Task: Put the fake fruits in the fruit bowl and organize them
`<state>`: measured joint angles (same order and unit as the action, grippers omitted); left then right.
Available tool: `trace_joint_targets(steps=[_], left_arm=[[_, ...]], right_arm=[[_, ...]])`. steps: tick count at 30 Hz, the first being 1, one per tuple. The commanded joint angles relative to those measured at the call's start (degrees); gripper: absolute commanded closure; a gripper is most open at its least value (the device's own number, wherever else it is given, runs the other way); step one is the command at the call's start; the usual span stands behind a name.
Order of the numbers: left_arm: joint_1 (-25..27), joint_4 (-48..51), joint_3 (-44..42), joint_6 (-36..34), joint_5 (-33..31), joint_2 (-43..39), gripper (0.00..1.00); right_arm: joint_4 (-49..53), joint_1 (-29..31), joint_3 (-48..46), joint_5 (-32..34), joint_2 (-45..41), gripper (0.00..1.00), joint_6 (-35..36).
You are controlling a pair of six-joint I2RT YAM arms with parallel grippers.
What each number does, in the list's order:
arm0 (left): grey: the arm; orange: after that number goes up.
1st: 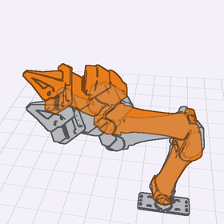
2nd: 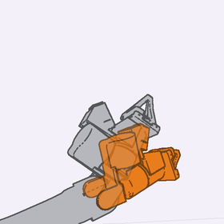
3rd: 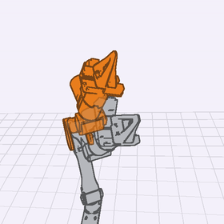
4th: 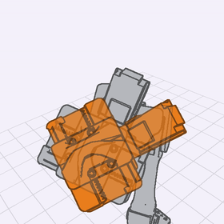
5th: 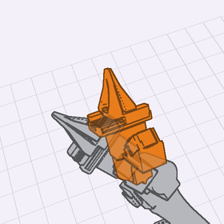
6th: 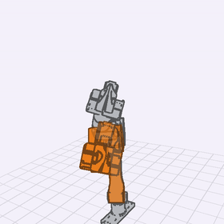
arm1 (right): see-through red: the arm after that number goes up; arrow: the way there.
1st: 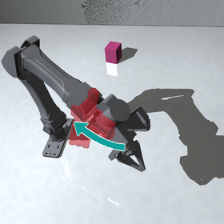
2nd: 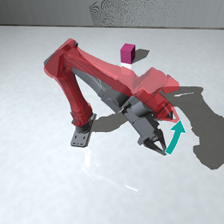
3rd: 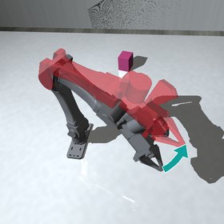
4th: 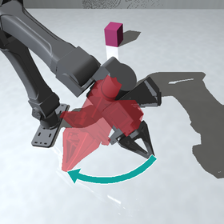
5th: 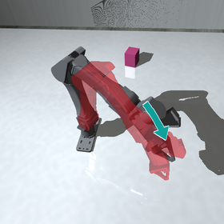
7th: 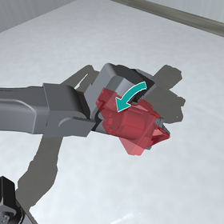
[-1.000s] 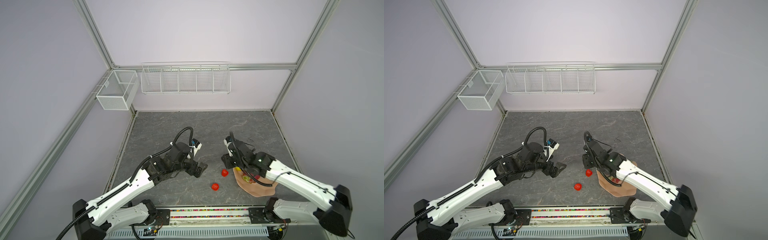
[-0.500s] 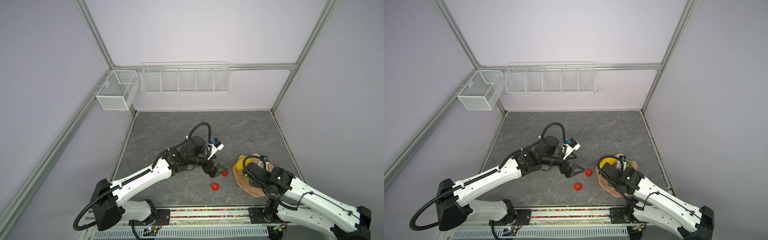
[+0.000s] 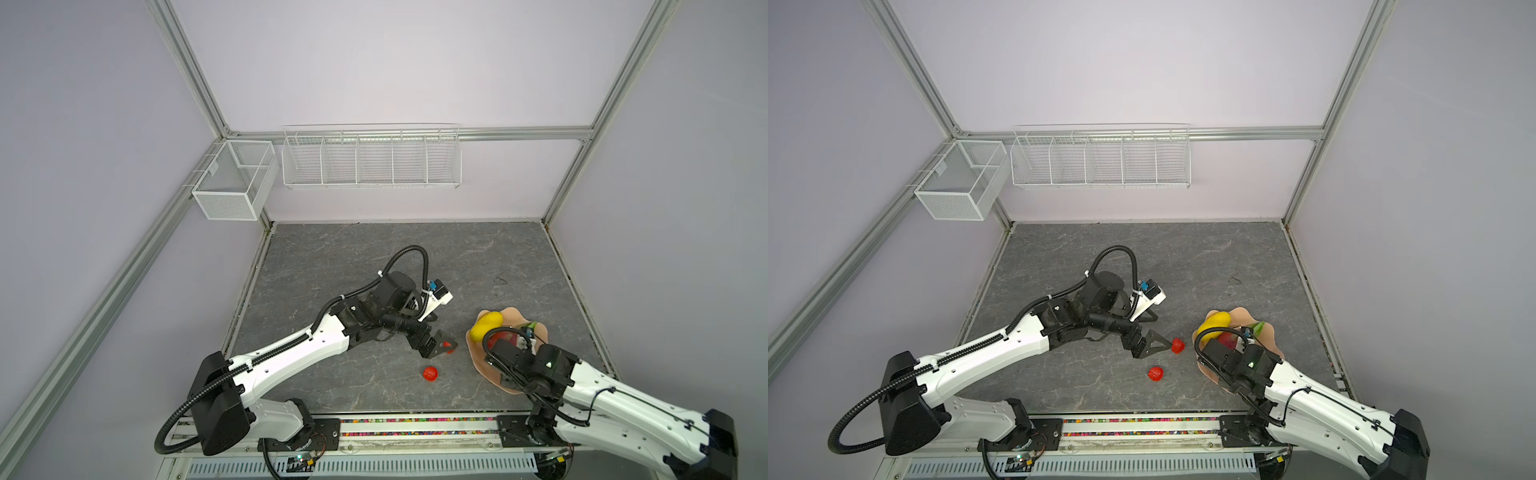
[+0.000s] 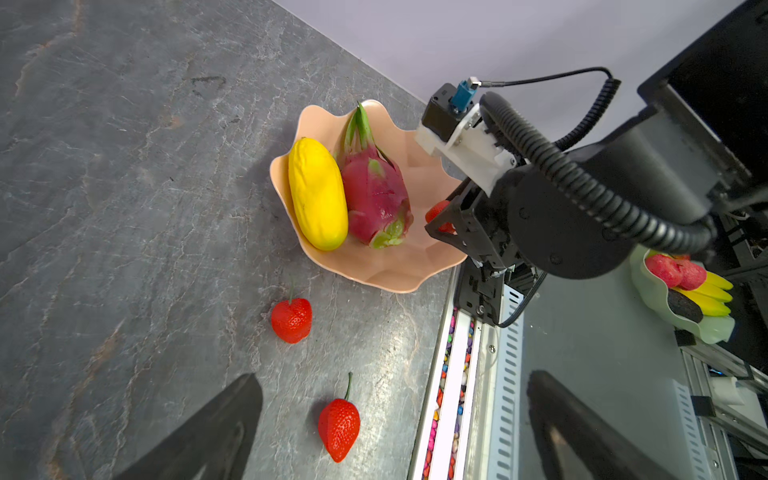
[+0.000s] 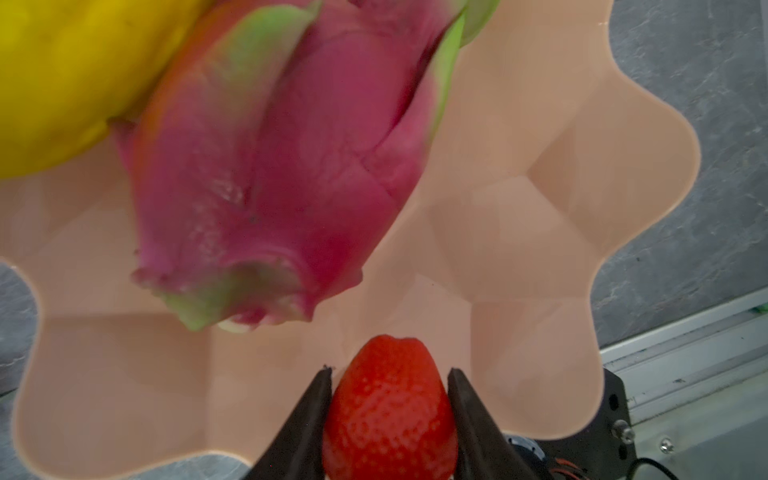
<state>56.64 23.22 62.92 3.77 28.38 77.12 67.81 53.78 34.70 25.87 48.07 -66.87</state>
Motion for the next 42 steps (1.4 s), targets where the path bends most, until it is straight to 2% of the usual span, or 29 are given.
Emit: trace_joint_targets(steps=[1,15,19,22,25,28,32,37,42], left_arm=[[1.0,2.7,2.0,-2.1,0.7,0.9,0.01],[1.7,5.5,2.5,-3.0,-1.0,1.3,0.01],[1.7,6.7,2.6,-3.1,-3.7,-0.7,0.01],[1.7,8.1,1.7,-3.8,-7.8,-3.9,0.01],[1.5,10.6,0.1,-3.6,-12.7,-7.3,0.01],[1.5,14.3,-0.8,-1.7,-18.3,-10.3,0.01],[1.2,16.9,-2.6,0.9,-22.9,-16.1,0.01],[1.1,18.6,-3.5,2.9,-22.5,-23.4,0.01],[1.1,22.1,-2.2,4.3,-25.1,-28.2,0.01]], right_arm=[[-3.0,0.4,-0.7,-1.9,1.2,0.53,0.1],[-2.3,0.7,-1.2,-1.0,-0.9,0.49,0.3],[-4.5,1.5,2.5,1.5,-0.4,0.45,5.5],[-7.9,4.3,8.4,5.0,4.6,0.4,11.9],[-12.2,7.5,15.0,7.7,13.6,0.36,17.1],[-17.9,8.6,21.3,6.5,24.4,0.33,20.7],[-19.4,8.6,25.9,5.1,36.6,0.33,18.4],[-25.4,7.8,24.7,3.4,42.4,0.37,13.7],[-24.2,7.6,27.7,0.4,48.7,0.37,10.4]])
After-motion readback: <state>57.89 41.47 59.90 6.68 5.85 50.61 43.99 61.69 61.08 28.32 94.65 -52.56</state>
